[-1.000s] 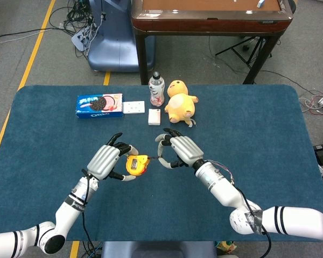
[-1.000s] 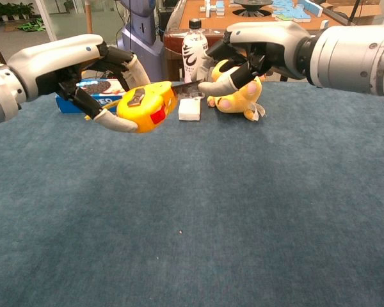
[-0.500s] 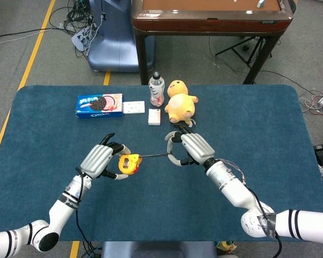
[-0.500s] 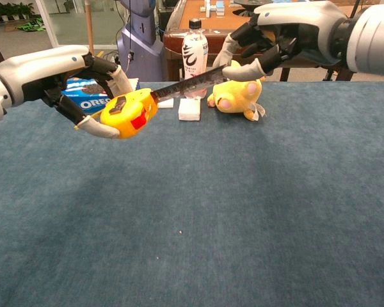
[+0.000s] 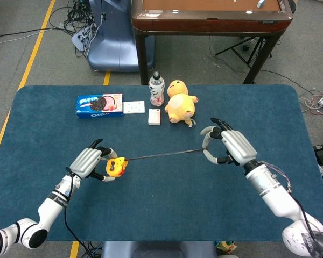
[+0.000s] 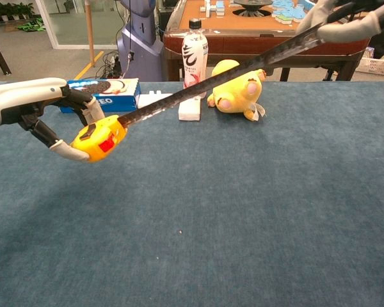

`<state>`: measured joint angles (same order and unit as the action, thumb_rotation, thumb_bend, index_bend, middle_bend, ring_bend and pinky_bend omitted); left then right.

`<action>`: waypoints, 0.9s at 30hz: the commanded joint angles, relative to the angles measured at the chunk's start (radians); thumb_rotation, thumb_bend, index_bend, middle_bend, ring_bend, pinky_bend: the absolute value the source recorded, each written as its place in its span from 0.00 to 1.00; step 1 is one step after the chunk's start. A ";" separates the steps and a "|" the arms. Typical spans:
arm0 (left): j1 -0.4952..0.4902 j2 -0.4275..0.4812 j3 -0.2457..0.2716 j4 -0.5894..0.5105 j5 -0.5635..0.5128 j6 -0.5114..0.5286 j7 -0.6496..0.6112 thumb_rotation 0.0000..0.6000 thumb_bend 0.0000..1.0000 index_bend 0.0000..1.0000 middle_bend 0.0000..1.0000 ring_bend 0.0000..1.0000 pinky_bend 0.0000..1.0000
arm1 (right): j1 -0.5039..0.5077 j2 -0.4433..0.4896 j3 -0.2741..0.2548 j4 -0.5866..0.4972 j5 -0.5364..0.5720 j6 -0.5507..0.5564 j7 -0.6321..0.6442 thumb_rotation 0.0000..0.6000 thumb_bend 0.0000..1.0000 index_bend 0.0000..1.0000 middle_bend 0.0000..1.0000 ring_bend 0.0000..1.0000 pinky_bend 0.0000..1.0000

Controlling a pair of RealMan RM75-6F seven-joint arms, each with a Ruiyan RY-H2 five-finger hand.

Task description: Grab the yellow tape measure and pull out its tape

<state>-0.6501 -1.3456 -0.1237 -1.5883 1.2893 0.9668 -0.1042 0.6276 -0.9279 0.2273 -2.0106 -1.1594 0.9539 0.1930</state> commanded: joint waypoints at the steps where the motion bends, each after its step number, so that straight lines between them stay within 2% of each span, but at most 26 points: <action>1: 0.007 -0.003 0.007 0.017 0.010 -0.002 -0.021 1.00 0.08 0.50 0.54 0.30 0.00 | -0.044 0.060 0.002 -0.020 -0.042 0.023 0.059 1.00 0.66 0.64 0.30 0.06 0.06; 11: 0.025 -0.030 0.018 0.098 0.100 0.065 -0.052 1.00 0.08 0.50 0.54 0.30 0.00 | -0.070 0.140 0.000 -0.021 -0.094 -0.041 0.197 1.00 0.66 0.64 0.30 0.06 0.06; 27: 0.035 -0.063 0.031 0.170 0.165 0.113 -0.095 1.00 0.08 0.50 0.54 0.30 0.00 | -0.058 0.132 0.010 0.010 -0.098 -0.084 0.244 1.00 0.66 0.64 0.30 0.06 0.06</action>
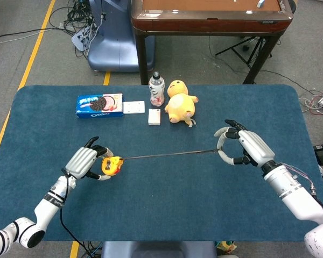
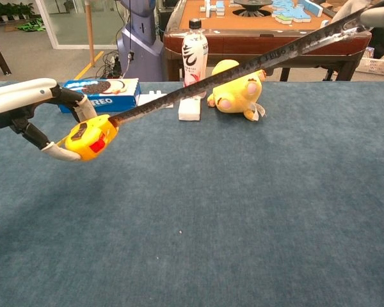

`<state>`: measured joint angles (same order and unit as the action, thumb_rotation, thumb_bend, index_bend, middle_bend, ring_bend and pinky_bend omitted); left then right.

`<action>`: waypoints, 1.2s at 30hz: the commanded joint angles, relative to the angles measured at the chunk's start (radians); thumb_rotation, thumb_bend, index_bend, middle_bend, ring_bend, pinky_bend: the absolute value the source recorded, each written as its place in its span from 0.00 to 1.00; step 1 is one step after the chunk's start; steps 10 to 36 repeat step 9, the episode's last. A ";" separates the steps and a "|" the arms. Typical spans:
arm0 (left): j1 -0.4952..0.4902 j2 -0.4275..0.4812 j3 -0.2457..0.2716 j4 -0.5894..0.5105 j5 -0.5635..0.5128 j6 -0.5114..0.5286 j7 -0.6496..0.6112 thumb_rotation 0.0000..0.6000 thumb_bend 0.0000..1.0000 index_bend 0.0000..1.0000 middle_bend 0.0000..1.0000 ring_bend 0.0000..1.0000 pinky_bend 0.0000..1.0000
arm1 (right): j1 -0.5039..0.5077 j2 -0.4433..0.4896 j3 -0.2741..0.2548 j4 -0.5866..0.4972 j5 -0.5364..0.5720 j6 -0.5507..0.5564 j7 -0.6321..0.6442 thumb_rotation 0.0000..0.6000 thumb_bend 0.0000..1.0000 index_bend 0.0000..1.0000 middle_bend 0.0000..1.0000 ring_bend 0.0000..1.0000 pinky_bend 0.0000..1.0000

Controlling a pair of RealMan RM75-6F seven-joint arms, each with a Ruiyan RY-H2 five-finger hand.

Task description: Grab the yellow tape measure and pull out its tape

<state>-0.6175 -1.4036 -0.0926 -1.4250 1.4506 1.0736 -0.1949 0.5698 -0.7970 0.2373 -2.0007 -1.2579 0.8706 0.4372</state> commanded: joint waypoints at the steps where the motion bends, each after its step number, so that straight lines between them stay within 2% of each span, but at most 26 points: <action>1: 0.003 -0.007 0.000 0.010 0.006 0.009 -0.006 1.00 0.08 0.50 0.54 0.30 0.00 | -0.001 0.001 0.000 -0.001 0.000 -0.001 0.000 1.00 0.66 0.64 0.30 0.06 0.06; 36: 0.008 -0.023 0.003 0.037 0.024 0.031 -0.014 1.00 0.08 0.50 0.54 0.30 0.00 | -0.003 0.001 0.000 -0.006 0.001 -0.003 -0.006 1.00 0.66 0.64 0.30 0.06 0.06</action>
